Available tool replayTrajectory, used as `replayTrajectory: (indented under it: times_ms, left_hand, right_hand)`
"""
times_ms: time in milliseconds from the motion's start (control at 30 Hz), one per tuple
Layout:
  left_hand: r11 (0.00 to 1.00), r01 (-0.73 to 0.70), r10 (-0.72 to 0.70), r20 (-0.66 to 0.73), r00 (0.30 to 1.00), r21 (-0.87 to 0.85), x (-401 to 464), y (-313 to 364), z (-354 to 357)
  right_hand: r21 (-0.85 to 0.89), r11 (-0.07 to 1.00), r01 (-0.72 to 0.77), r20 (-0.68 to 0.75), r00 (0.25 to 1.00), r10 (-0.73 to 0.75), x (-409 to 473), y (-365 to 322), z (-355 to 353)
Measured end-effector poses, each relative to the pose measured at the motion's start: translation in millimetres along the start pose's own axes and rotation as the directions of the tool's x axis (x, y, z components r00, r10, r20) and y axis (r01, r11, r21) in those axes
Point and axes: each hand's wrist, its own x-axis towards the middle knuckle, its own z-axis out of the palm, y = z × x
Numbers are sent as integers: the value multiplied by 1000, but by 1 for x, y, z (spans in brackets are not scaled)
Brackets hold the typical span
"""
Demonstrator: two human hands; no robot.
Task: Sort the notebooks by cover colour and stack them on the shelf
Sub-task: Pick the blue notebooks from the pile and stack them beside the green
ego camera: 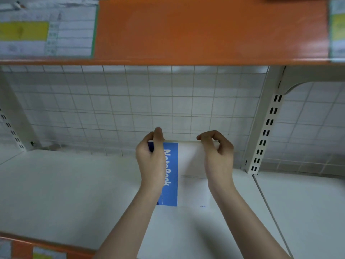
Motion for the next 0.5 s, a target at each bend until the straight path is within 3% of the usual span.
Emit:
replayTrajectory:
  times_ms: [133,300,400,500]
  left_hand:
    - [1000,22,-24,108,994,19,-4,-15,-11]
    - [993,111,-118,283,952,38,-10,-41,-28]
    - [977,161,-200,337,920,139,-17,-59,-39]
    - [955,196,-282,478,832,223,-20,-72,-55]
  right_hand:
    - [56,994,-93,95,992,87,-2,11,-8]
    - [12,968,-250,284,929,236,-19,38,-26]
    - [-86,945,-316,482,817,317,-17,42,-39]
    - [-218,907,-361,624,663,413,-19,54,-53]
